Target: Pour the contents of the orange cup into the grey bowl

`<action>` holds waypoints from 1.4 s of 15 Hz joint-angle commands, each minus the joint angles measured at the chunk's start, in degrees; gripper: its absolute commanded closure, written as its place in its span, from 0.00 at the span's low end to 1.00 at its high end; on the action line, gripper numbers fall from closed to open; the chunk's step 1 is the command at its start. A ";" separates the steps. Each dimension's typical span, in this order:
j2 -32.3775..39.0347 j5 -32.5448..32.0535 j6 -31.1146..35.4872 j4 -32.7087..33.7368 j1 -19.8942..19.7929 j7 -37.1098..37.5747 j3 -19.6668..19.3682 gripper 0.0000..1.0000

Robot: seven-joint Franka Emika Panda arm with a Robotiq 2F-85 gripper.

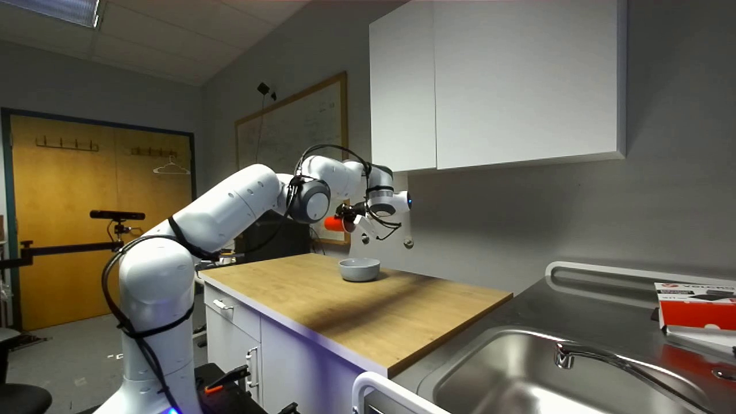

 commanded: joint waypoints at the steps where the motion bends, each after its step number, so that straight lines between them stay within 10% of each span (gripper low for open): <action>1: 1.44 4.65 0.06 2.79 0.28 2.10 -1.12 0.96; 21: 6.63 18.98 -0.78 3.52 0.08 2.67 -4.45 0.96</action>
